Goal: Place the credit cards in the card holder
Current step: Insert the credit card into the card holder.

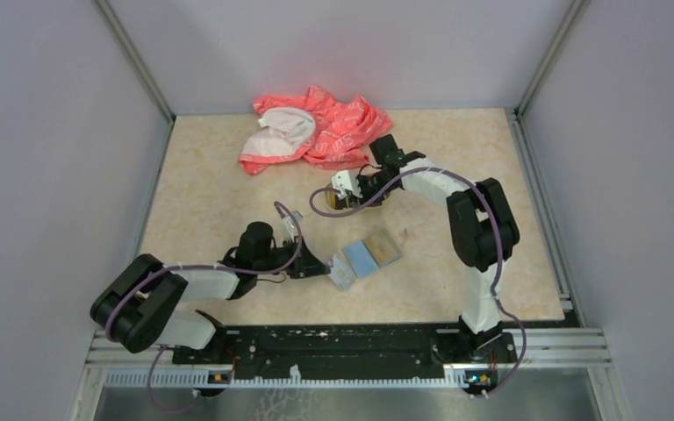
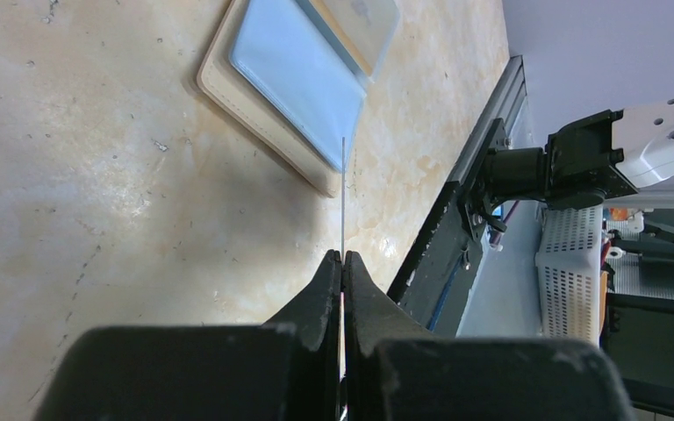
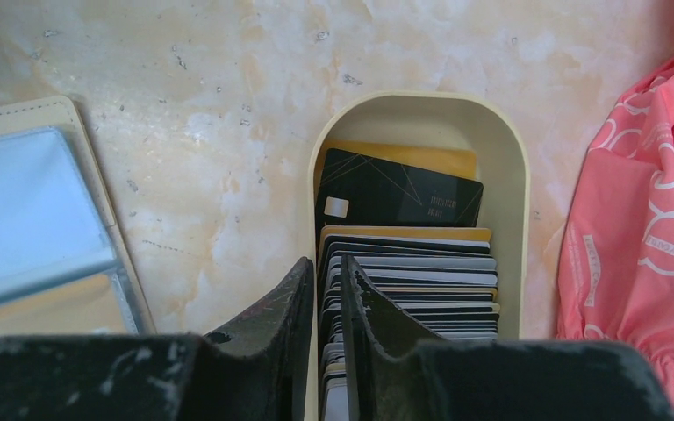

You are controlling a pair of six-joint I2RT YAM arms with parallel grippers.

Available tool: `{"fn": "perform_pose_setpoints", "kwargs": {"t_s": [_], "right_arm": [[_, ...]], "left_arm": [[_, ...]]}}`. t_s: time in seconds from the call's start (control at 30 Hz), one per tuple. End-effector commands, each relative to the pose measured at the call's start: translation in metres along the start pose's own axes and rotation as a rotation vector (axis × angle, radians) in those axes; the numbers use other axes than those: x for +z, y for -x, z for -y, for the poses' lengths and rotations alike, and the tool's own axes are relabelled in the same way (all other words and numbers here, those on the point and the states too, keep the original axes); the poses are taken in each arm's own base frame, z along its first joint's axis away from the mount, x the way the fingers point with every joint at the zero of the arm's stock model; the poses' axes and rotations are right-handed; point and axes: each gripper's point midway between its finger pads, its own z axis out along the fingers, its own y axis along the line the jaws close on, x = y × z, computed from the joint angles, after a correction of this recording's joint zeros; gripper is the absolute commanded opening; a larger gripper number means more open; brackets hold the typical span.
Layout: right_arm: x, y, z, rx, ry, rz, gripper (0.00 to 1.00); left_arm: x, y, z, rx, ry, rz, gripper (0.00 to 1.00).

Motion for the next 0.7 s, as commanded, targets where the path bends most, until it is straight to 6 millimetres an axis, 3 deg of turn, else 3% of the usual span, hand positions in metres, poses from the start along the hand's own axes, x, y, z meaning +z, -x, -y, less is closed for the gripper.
{"fn": "perform_pose_setpoints", "kwargs": {"t_s": [0.0, 0.5, 0.57, 0.67], "right_arm": [[0.003, 0.001, 0.008, -0.003, -0.008, -0.009, 0.17], [0.001, -0.001, -0.002, 0.034, 0.021, -0.022, 0.24], [0.002, -0.006, 0.005, 0.055, -0.008, -0.040, 0.21], [0.001, -0.010, 0.008, 0.067, -0.021, -0.064, 0.06]], "left_arm": [[-0.002, 0.003, 0.007, 0.025, -0.040, 0.011, 0.00], [-0.002, 0.006, 0.012, 0.032, -0.069, 0.002, 0.00], [-0.002, 0.007, 0.015, 0.032, -0.081, 0.000, 0.00], [0.001, 0.008, 0.018, 0.027, -0.099, -0.006, 0.00]]}}
